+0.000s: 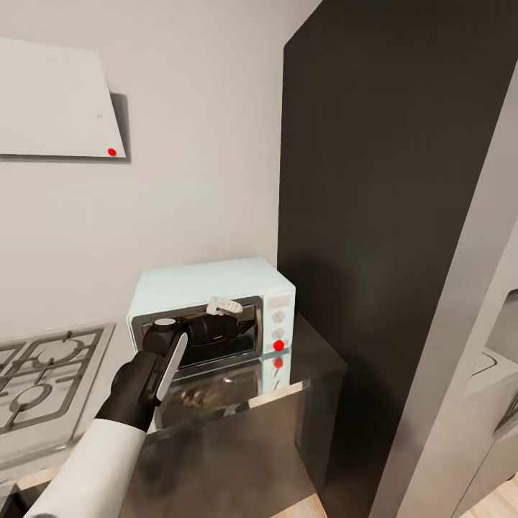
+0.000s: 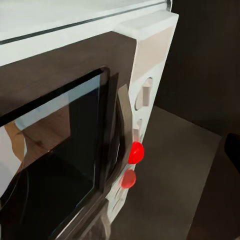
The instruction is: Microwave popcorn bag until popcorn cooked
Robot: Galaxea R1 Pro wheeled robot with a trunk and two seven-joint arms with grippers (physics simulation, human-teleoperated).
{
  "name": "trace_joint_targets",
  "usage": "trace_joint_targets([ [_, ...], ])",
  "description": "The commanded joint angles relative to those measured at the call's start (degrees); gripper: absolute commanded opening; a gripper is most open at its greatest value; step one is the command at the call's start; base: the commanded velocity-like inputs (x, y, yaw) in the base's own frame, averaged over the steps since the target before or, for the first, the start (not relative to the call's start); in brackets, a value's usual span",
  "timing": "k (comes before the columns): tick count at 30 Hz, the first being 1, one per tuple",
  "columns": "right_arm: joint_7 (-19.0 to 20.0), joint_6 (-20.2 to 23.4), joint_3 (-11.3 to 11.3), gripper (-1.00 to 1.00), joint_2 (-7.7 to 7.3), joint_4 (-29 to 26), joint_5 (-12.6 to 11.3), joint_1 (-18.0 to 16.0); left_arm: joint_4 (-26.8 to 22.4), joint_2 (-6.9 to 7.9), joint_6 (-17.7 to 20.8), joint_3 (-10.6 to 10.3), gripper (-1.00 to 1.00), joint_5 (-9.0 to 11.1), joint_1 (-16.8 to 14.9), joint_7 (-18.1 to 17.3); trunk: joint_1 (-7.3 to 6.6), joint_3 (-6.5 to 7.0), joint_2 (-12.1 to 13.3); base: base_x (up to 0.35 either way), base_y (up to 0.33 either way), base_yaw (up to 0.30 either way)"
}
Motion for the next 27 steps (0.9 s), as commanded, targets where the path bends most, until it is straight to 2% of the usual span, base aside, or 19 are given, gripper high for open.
trace_joint_targets([
  [1, 0.13, 0.11, -0.48, 1.0, -0.03, 0.07, 0.52, -0.06, -0.04, -0.02, 0.36, 0.06, 1.0, -0.02, -0.05, -0.11, 0.01, -0.08, -0.05, 0.0, 0.0, 0.0],
  [8, 0.08, 0.08, -0.48, 1.0, -0.05, 0.07, 0.52, -0.06, -0.17, -0.16, 0.62, 0.06, 1.0, 0.13, -0.05, -0.11, 0.01, -0.08, -0.05, -0.05, 0.0, 0.0],
  [20, 0.04, -0.29, -0.41, 1.0, -0.11, -0.01, 0.52, -0.05, -0.04, -0.65, 0.87, 0.06, 1.0, 0.15, -0.05, 0.03, 0.01, -0.08, -0.05, -0.334, 0.0, 0.0],
  [22, 0.04, -0.24, -0.4, 1.0, -0.12, 0.0, 0.52, -0.07, -0.04, -0.72, 1.84, 0.06, 1.0, 0.15, -0.05, 0.05, 0.01, -0.08, -0.05, -0.346, 0.0, 0.0],
  [23, 0.04, -0.16, -0.42, 1.0, -0.16, 0.0, 0.52, -0.07, -0.04, -1.01, 3.22, 0.06, 1.0, 0.1, -0.05, 0.05, 0.01, -0.08, -0.05, -0.346, 0.0, 0.0],
  [27, 0.04, -0.06, -0.41, 1.0, -0.14, 0.01, 0.52, -0.08, -0.1, -2.02, 4.41, 0.06, 1.0, -0.11, -0.05, 0.06, 0.01, -0.08, -0.05, -0.347, 0.0, 0.0],
])
